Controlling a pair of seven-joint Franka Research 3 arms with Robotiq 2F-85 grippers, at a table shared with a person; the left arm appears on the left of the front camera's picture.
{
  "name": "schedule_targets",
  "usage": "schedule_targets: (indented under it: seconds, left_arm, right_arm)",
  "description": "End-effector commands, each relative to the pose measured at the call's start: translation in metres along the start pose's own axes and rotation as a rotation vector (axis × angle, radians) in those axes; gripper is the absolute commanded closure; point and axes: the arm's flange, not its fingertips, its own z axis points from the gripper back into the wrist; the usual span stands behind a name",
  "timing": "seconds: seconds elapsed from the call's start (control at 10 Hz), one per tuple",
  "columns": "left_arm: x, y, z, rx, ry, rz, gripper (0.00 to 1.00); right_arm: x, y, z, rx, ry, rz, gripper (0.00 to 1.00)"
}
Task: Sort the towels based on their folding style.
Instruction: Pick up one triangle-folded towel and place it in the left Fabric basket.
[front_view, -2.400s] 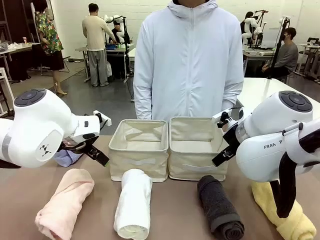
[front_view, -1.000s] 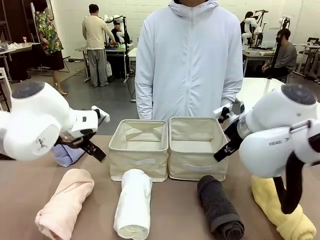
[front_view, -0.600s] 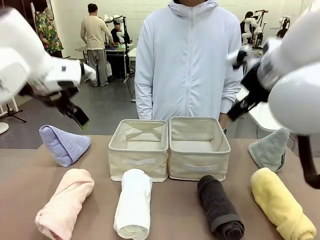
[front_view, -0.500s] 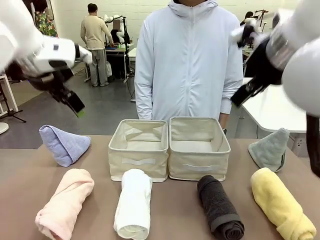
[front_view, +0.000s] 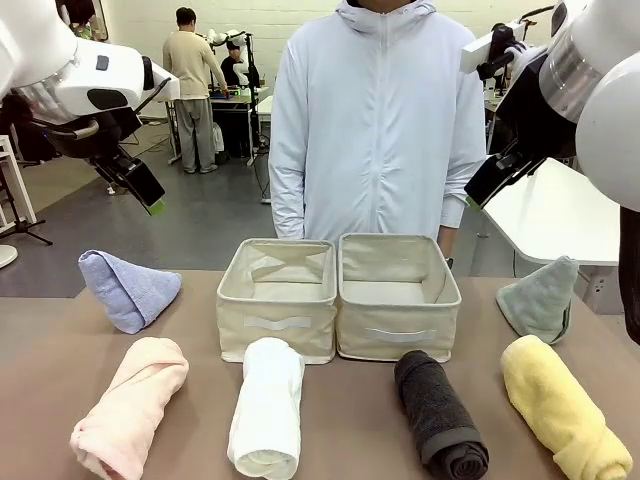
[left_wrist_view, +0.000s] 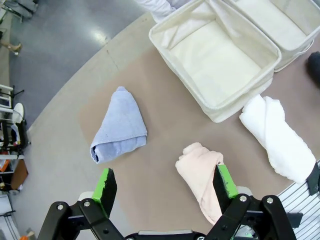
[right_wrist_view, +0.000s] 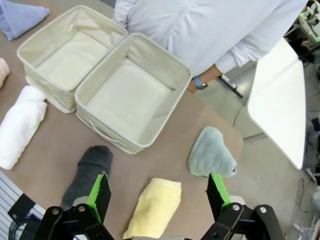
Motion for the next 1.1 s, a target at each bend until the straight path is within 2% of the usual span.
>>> schedule_targets:
  seconds: [0.0, 0.1, 0.2, 0.3, 0.4, 0.5, 0.7, 0.9, 1.0]
  left_arm:
    - [0.001, 0.0, 0.003, 0.011, -0.01, -0.002, 0.0]
    - [-0.001, 0.046, -0.006, -0.39, 0.059, -0.019, 0.0]
    - [-0.013, 0.099, -0.008, -0.71, 0.016, -0.035, 0.0]
    - [-0.028, 0.133, -0.009, -0.959, -0.055, -0.066, 0.0]
    - [-0.043, 0.159, -0.01, -1.077, -0.101, -0.071, 0.0]
    - [-0.054, 0.18, -0.013, -1.12, -0.141, -0.059, 0.0]
    - [-0.082, 0.215, -0.012, -1.124, -0.276, -0.067, 0.0]
    - [-0.104, 0.234, -0.009, -1.099, -0.323, -0.137, 0.0]
    - [-0.111, 0.238, -0.008, -1.054, -0.353, -0.143, 0.0]
  right_arm:
    - [0.002, 0.001, 0.007, -0.004, -0.002, 0.003, 0.0]
    - [-0.003, -0.038, 0.004, 0.331, 0.023, -0.071, 0.0]
    - [-0.017, -0.086, 0.005, 0.6, 0.0, -0.156, 0.0]
    - [-0.034, -0.123, 0.004, 0.705, -0.058, -0.232, 0.0]
    - [-0.051, -0.155, 0.003, 0.783, -0.13, -0.307, 0.0]
    - [-0.068, -0.181, 0.001, 0.828, -0.197, -0.367, 0.0]
    - [-0.103, -0.22, 0.002, 0.862, -0.329, -0.448, 0.0]
    - [-0.125, -0.237, 0.005, 0.893, -0.381, -0.441, 0.0]
    - [-0.133, -0.24, 0.006, 0.871, -0.383, -0.407, 0.0]
